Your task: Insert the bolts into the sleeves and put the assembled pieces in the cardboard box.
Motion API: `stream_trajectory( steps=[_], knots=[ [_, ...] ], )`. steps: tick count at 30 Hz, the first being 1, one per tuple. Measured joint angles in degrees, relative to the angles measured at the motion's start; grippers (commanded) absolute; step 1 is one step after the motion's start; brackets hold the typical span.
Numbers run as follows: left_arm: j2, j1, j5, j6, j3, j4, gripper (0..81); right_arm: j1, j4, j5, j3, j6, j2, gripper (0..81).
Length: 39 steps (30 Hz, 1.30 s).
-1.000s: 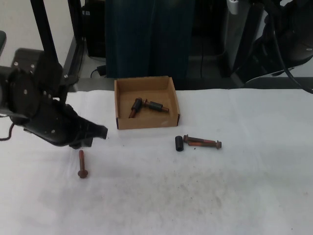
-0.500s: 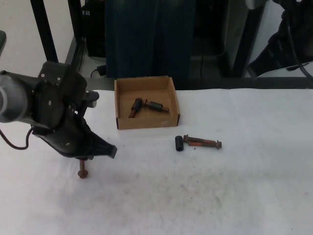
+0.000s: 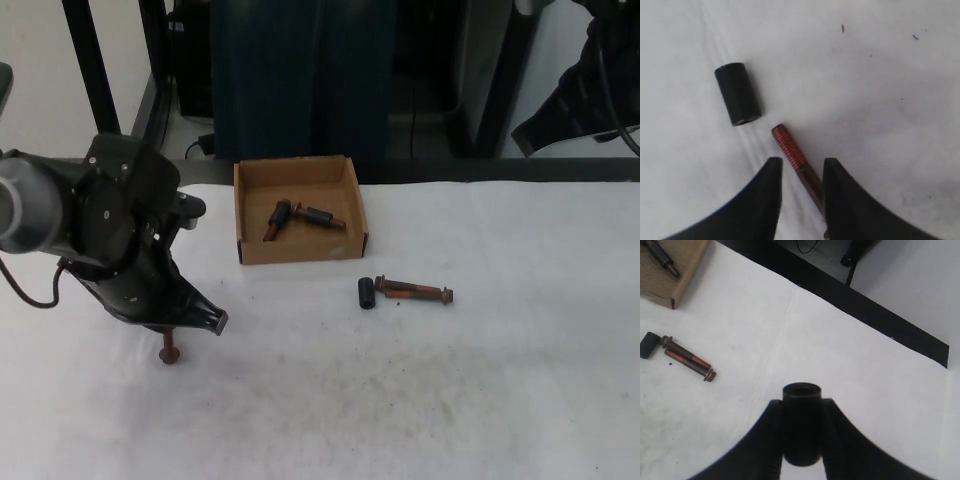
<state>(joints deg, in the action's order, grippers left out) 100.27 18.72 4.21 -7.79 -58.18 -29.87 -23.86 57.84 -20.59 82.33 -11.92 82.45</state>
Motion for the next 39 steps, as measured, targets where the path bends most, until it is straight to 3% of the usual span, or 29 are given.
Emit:
stream_trajectory(
  steps=[6,13,22,28,33,39],
  knots=[
    [0.0,0.6,4.8,2.9,0.5,0.2,37.2,0.0,0.0,0.0,0.0,0.0,0.0,0.0],
    [0.0,0.6,6.0,4.6,1.8,3.3,37.2,0.0,0.0,0.1,0.0,0.0,0.0,0.0],
    [0.0,0.6,5.8,12.0,4.3,5.9,37.2,0.0,0.0,0.1,0.0,0.0,0.0,0.0],
    [0.9,0.6,2.1,17.6,5.3,5.5,37.0,0.0,0.0,0.1,0.0,0.0,1.0,0.0],
    [1.4,0.8,1.3,18.7,4.6,5.4,29.7,0.0,0.0,0.1,0.0,0.0,1.0,0.0],
    [1.6,0.7,-0.4,19.0,4.3,5.2,9.3,0.0,0.0,0.1,0.0,0.0,1.0,0.0]
  ],
)
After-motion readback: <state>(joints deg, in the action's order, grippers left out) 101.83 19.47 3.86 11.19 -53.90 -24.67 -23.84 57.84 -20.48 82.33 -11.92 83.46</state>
